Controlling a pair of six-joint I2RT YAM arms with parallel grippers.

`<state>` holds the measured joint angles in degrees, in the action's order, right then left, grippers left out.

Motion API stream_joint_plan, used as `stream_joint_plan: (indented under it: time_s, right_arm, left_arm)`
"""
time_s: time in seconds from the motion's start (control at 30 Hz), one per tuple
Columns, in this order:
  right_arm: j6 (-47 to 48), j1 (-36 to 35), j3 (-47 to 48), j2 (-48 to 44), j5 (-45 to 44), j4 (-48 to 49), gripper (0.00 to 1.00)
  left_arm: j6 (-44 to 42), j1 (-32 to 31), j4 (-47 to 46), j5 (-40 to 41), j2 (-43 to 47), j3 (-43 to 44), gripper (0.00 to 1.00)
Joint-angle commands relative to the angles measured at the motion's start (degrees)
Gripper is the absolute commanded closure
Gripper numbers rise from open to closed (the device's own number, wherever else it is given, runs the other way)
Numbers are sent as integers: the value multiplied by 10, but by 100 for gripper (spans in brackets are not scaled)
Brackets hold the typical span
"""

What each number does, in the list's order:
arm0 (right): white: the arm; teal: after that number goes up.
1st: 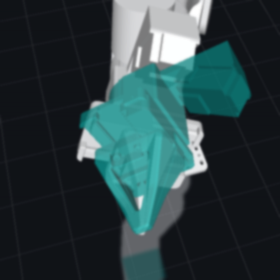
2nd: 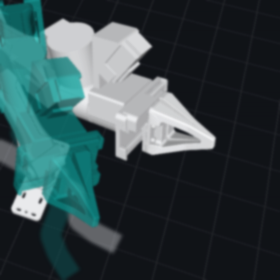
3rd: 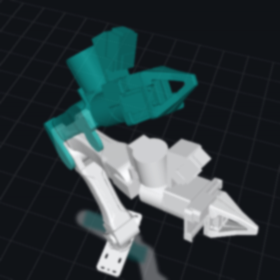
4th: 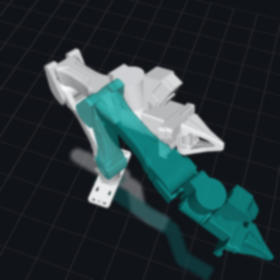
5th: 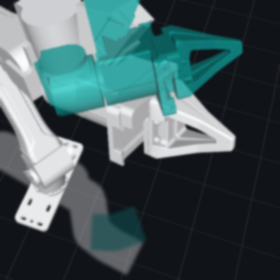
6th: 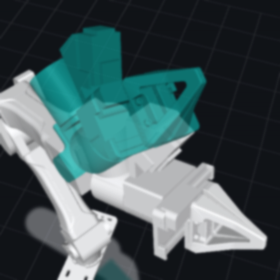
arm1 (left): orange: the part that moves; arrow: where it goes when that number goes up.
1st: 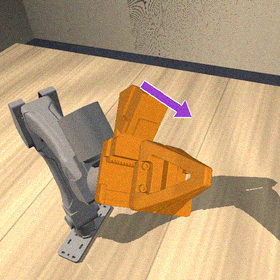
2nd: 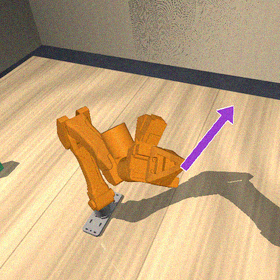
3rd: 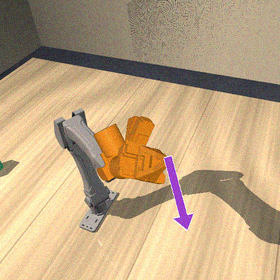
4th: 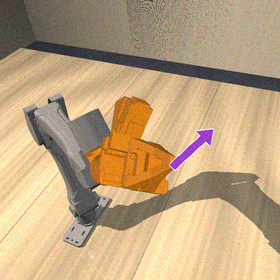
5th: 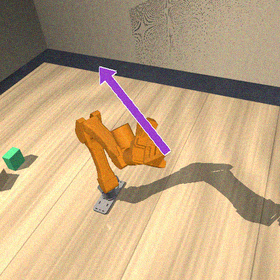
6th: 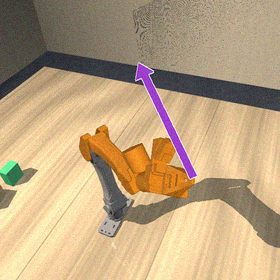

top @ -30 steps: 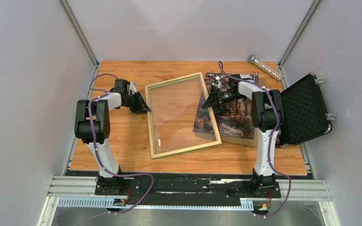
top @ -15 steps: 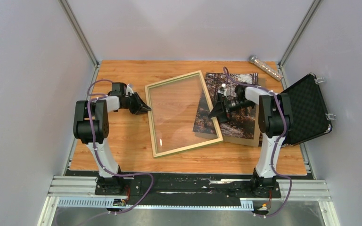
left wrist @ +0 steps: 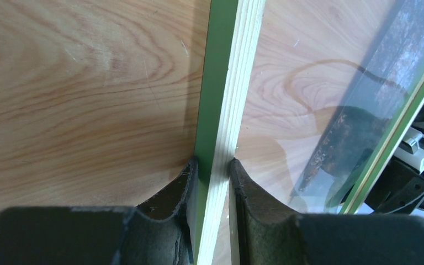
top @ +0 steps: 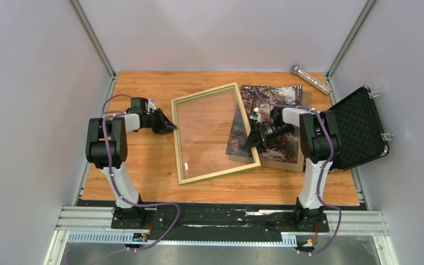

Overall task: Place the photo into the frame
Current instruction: Adjust the photo frame at the center of the board.

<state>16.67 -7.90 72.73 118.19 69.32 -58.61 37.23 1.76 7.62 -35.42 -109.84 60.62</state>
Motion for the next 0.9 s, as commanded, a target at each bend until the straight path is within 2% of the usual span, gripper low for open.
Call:
stream_joint_plan:
  time_s: [0.0,0.13,0.2,0.3,0.47,0.67,0.87]
  right_arm:
    - [32,-8,7,-38,54,-15,53]
    - [52,-4,20,-60,87,-37,70]
    - [72,1,27,-72,113,-61,74]
    - [136,7,43,-79,159,-124,79]
    - [309,7,90,-61,217,-292,82]
    - [323,6,92,-66,251,-294,90]
    - [318,-18,100,-85,271,-295,92]
  left_arm:
    - [14,3,-3,32,-18,-21,100]
    - [12,3,-9,29,-17,-26,100]
    - [10,3,-15,28,-14,-30,100]
    - [3,2,-25,27,-10,-37,100]
    - [-7,2,-36,29,-8,-39,100]
    - [-19,3,-46,29,-6,-41,100]
    - [-24,-1,-70,11,-11,-44,100]
